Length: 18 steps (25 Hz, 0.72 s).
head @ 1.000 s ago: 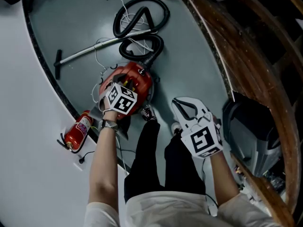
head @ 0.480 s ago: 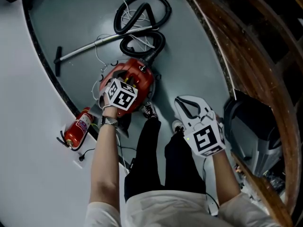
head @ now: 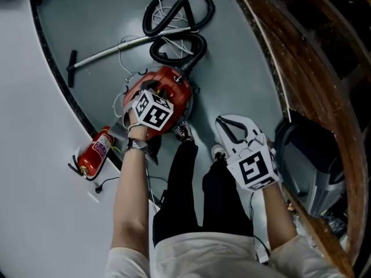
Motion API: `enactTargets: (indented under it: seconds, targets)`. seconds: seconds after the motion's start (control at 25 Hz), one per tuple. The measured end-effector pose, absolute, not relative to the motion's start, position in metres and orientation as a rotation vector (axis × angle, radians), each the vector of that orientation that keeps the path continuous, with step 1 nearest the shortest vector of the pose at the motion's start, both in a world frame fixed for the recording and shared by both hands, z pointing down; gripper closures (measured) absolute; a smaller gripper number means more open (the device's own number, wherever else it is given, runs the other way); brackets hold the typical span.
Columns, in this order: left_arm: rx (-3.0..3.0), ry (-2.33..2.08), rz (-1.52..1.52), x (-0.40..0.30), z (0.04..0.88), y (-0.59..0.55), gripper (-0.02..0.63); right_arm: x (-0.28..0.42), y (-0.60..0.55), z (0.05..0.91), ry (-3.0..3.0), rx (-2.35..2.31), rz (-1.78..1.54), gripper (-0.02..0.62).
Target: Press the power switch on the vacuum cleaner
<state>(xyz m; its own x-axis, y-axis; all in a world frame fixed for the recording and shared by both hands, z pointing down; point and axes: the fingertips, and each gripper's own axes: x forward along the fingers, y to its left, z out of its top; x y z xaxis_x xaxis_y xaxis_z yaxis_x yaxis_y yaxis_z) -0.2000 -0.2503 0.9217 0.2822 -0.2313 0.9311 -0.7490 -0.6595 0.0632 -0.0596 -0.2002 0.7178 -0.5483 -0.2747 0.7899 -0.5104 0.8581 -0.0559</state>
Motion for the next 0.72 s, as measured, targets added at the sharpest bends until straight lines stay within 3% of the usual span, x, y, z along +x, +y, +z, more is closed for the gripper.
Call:
enactTargets:
  seconds: [0.72]
  targets:
    - [2.054,-0.898,1.387,-0.1997,0.9214,-0.2521,0.486,-0.0581,-0.1945,0.7227,-2.168,0.571,0.373,0.565]
